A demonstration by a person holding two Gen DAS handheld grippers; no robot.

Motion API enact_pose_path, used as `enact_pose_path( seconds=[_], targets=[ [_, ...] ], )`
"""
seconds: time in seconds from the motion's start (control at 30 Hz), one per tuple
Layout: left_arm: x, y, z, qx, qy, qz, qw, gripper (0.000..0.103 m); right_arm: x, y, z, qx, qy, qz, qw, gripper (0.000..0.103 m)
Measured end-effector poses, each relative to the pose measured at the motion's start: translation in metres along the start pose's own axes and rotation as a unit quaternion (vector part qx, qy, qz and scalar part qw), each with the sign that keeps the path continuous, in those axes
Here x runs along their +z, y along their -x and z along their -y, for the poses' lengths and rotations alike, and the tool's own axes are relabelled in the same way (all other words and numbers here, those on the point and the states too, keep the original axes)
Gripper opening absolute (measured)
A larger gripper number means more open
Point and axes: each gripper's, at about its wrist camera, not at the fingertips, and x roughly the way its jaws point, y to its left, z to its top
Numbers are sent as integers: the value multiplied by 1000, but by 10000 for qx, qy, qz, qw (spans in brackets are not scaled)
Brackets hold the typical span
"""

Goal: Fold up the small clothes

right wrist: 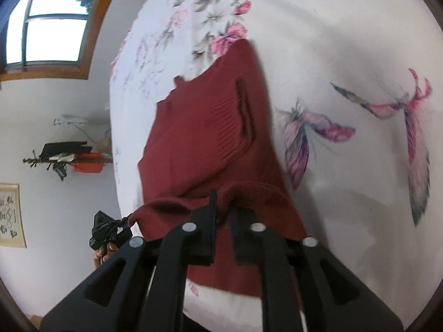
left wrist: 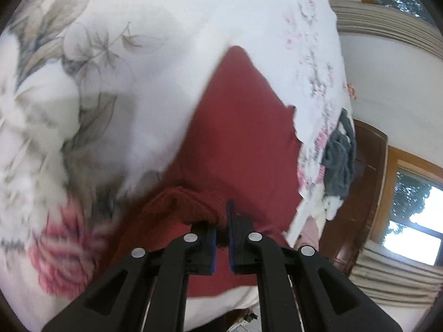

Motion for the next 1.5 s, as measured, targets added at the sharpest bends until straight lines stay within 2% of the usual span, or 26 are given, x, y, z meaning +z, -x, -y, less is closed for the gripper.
enact_pose_path(
  seconds=[0.13, 0.17, 0.23, 0.27, 0.4, 0.53, 0.6, 0.73, 0.83, 0.87, 0.9, 0.93, 0.97, 1.0, 1.03, 1.17, 1.33, 1.5],
  targets=[
    [7, -1, 5, -95, -198, 105, 9997, 21, 9, 7, 3, 147, -68, 136, 9998, 17],
    [4, 6, 11, -176, -387, 225, 9988, 24, 10, 14, 0, 184, 33, 213, 9996, 19],
    [2, 19, 19, -245, -661, 363, 9968, 37, 9, 23, -4, 161, 213, 258, 9993, 22],
    [-1, 27, 23, -206, -884, 468, 9948, 39, 8, 26, -6, 107, 316, 270, 9991, 23],
    [-6, 40, 25, 325, -1509, 669, 9857, 45, -2, 22, -13, -486, 914, 223, 9944, 41],
    [-3, 26, 9, 920, -1657, 493, 9806, 46, -8, 4, -9, -827, 1190, 212, 9892, 48],
    [-2, 20, 5, 1044, -1752, 414, 9781, 46, -7, -1, -5, -886, 1150, 242, 9891, 51],
    [-4, 5, 12, 1290, -2107, 322, 9685, 53, -5, -12, -2, -959, 1201, 153, 9880, 55],
    [-9, -4, 19, 1486, -2381, 271, 9594, 51, -4, -17, -2, -1022, 1246, 125, 9869, 55],
    [-11, -6, 23, 1553, -2514, 282, 9549, 49, -4, -17, -2, -1019, 1263, 122, 9867, 55],
    [-13, -7, 26, 1573, -2600, 293, 9522, 23, -5, -18, -2, -1025, 1280, 110, 9864, 51],
    [-15, -7, 29, 1654, -2682, 327, 9485, 10, -5, -19, -2, -1038, 1311, 96, 9859, 40],
    [-16, -7, 29, 1682, -2698, 344, 9475, 10, -7, -20, -4, -1059, 1385, 78, 9846, 33],
    [-17, -5, 30, 1664, -2705, 410, 9473, 9, -9, -20, -5, -1115, 1471, 82, 9828, 19],
    [-20, -3, 31, 1637, -2736, 470, 9466, 9, -11, -19, -7, -1193, 1573, 119, 9802, 11],
    [-36, 9, 38, 1479, -2974, 755, 9402, 8, -22, -12, -13, -1214, 1842, 298, 9749, 8],
    [-52, 28, 44, 1137, -3066, 1020, 9395, 8, -31, 2, -25, -1169, 2056, 528, 9702, 6],
    [-57, 37, 51, 1082, -3145, 1119, 9364, 7, -33, 13, -40, -1134, 2243, 658, 9657, 6]
  ],
)
